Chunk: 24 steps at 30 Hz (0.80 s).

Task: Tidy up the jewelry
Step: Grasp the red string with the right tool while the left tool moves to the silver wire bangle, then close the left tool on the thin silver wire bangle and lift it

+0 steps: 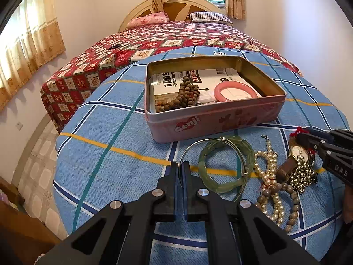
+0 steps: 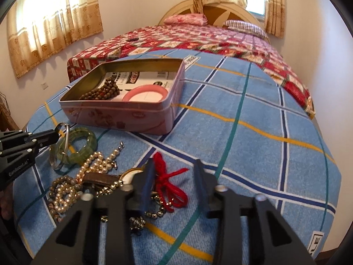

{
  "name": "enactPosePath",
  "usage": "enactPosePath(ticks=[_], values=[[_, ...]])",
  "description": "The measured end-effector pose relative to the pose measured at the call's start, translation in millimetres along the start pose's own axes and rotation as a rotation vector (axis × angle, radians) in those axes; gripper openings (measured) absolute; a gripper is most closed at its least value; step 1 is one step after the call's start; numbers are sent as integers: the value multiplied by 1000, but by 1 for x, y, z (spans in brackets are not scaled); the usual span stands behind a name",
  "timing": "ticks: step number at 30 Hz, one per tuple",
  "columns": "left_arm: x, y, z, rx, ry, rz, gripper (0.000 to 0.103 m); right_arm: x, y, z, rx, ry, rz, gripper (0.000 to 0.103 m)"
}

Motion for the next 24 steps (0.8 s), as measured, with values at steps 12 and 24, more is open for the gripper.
enactPosePath(ticks=[12, 24], values=[[4, 15, -6, -8, 23, 26, 2, 6, 20, -4, 7, 18, 111, 8], [13, 31, -15, -2, 36, 65, 2, 23, 39, 6, 25, -33, 166, 8]])
Point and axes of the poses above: each gripper's, at about its wrist camera, not at the fingertips, and y roughly against the way its jaws point, z to its right, x to its top, the point moved 8 cm from there along -y, roughly the way its jaws point, and after that the axes turned 11 degrees about -y, right-handed, at the moved point
